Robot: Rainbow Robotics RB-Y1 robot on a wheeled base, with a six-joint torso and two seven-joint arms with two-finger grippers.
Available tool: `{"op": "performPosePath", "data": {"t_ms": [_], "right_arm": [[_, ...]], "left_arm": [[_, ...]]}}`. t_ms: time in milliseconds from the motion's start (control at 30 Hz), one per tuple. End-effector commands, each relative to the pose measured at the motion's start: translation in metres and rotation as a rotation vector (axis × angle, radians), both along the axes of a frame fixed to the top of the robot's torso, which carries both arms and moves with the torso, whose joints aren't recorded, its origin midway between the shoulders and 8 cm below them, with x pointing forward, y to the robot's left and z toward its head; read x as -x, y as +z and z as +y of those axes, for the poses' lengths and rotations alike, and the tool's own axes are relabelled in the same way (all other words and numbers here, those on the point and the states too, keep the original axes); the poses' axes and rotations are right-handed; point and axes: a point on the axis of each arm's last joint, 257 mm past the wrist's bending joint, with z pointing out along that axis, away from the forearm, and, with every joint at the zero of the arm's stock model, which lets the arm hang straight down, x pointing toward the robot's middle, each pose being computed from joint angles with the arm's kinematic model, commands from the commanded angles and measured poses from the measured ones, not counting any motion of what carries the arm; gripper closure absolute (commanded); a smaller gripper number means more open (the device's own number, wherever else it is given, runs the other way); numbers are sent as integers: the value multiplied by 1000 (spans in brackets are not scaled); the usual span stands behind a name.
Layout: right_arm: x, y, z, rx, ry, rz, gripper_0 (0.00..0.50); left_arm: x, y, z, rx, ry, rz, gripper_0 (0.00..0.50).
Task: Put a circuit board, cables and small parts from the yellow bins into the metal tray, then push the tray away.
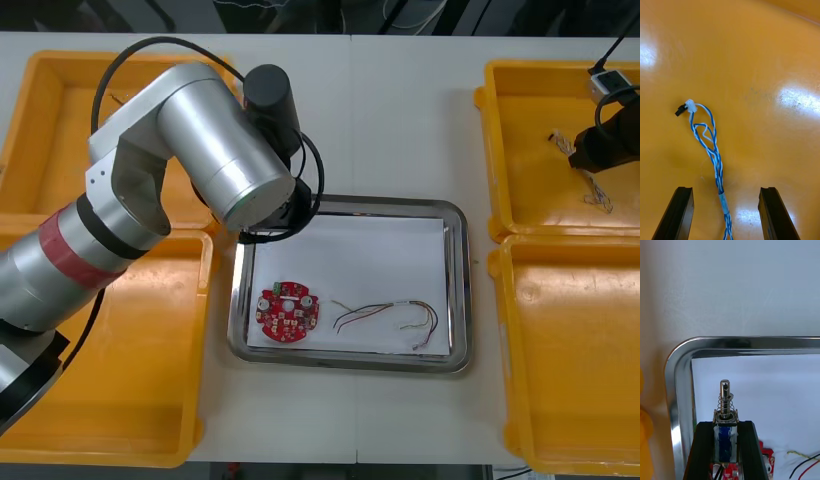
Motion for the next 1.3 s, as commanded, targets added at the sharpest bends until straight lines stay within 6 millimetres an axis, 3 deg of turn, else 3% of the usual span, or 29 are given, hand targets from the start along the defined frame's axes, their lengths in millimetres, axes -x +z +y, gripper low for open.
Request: {"op": "performPosePath", "data": {"t_ms": [33, 267, 833, 900, 967, 1000, 1067, 1300], "right_arm": [[-15, 15, 14, 12, 42, -35, 0], [-12, 5, 13, 4, 36, -16, 0], [-1, -25, 7, -20, 13, 8, 0], [0, -28, 5, -29, 6, 9, 0], [1, -31, 1, -54, -12, 1, 0], [2, -33, 0, -65, -18, 1, 0], [3, -38, -3, -73, -27, 4, 0], [7, -42, -7, -75, -40, 10, 0]], "left_arm": [[-12, 3, -21, 5, -23, -42, 500], [-21, -18, -21, 11, -2, -36, 500], [-14, -38, -24, 7, 13, -28, 491], [-14, -39, -25, 12, 14, -29, 438], [-15, -38, -25, 16, 20, -31, 301], [-14, -39, -25, 17, 22, -29, 218], [-14, -39, -26, 21, 24, -29, 0], [-15, -37, -28, 28, 25, -39, 0]]}}
